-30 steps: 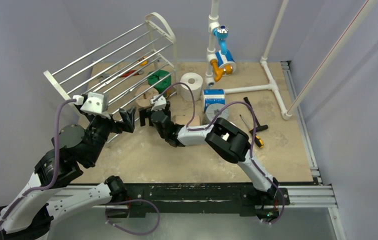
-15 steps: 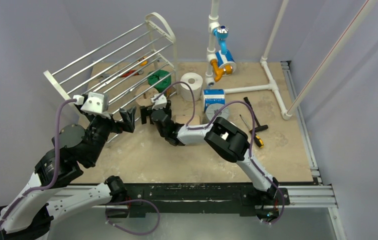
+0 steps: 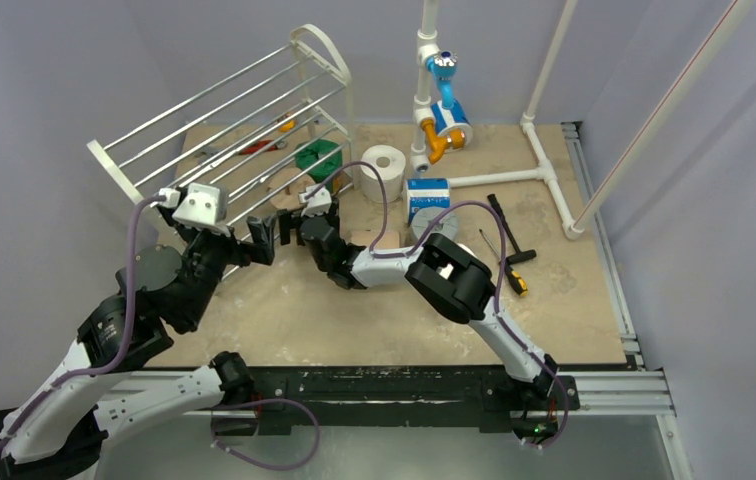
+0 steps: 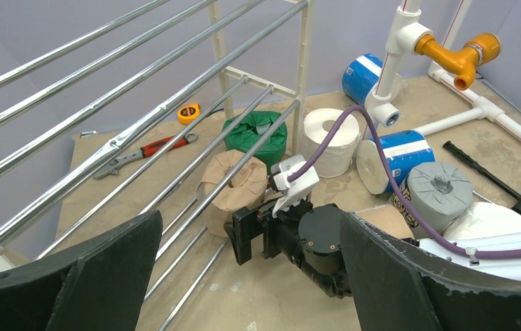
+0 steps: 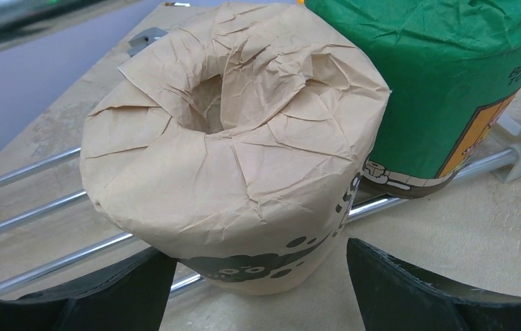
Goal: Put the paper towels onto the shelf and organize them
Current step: Place the paper towel on the shelf.
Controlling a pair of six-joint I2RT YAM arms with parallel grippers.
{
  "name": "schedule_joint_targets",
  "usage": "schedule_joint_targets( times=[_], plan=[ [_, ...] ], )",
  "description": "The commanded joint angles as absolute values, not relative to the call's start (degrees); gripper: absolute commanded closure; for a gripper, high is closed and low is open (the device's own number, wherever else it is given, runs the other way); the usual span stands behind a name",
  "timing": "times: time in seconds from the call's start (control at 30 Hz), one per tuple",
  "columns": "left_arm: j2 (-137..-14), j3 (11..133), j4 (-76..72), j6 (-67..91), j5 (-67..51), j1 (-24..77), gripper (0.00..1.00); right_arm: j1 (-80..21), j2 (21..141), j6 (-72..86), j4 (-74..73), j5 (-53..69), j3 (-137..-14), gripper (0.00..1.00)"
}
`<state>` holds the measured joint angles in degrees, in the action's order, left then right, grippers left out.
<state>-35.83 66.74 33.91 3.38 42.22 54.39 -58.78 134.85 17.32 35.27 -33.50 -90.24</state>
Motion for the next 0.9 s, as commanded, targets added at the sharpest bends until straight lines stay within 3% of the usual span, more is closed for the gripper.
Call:
schedule_joint_targets(
  times=[0.0, 0.87],
  plan=[
    [-36.48, 66.72, 31.83, 2.41, 42.91, 54.14, 0.0, -57.92, 134.73, 17.74, 37.85, -34.89, -92.52, 0.09],
    [-36.7, 66.19, 31.31, 2.55, 42.8, 54.14, 0.0, -58.07, 134.38, 21.34, 40.15, -34.2, -93.71, 0.09]
  ],
)
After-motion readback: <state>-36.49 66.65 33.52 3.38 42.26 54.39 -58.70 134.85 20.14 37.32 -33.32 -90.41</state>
